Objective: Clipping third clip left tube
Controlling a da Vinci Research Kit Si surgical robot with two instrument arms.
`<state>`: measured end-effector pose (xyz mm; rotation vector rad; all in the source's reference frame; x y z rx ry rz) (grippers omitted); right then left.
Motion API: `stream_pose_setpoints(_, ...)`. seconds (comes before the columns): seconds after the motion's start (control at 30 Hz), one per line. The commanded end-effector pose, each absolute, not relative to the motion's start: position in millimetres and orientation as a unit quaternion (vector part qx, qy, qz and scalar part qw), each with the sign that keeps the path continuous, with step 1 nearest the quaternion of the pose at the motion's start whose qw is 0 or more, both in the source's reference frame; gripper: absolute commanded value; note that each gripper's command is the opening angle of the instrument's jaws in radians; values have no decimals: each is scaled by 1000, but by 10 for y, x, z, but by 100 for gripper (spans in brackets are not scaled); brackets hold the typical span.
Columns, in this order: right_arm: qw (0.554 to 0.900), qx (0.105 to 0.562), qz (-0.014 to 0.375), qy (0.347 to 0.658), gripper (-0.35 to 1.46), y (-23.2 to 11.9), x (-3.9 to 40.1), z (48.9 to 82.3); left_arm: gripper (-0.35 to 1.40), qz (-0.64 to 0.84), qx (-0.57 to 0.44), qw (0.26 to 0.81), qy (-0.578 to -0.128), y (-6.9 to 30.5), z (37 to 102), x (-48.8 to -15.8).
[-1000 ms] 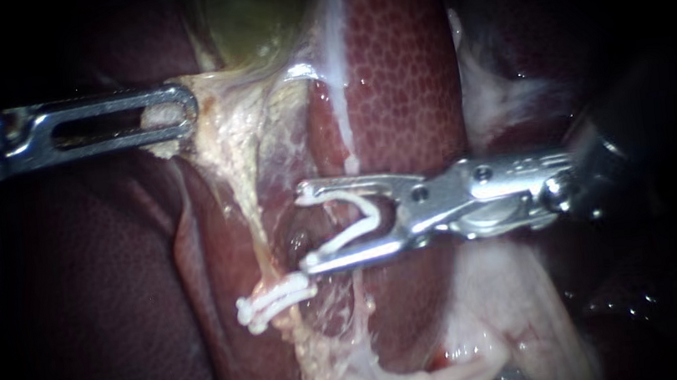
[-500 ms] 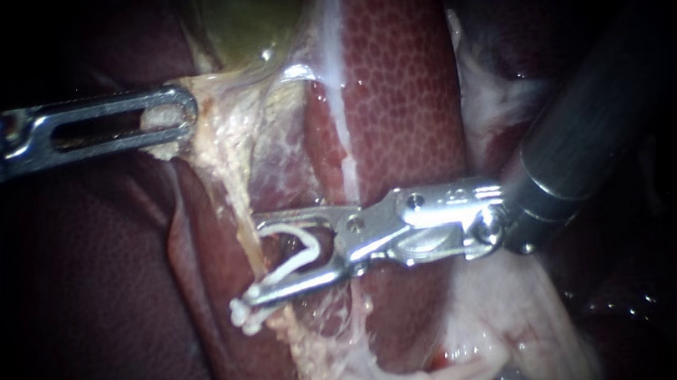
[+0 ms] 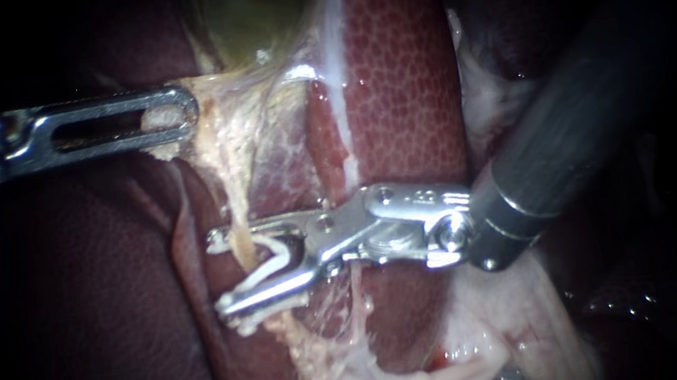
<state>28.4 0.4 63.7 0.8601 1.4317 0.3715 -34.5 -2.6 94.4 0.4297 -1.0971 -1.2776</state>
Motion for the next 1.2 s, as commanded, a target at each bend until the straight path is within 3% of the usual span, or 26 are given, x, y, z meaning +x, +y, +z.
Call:
stream_pose_setpoints(0.03,655,381,164,632,60,5,285,639,-21,-562,189,646,-482,-26,944,-345)
stream_pose_setpoints(0.67,634,387,176,646,55,28,277,637,-21,-562,188,646,-482,-27,944,-346)
stream_pose_setpoints(1.2,629,401,180,641,26,30,271,640,-21,-562,187,646,-482,-27,945,-348)
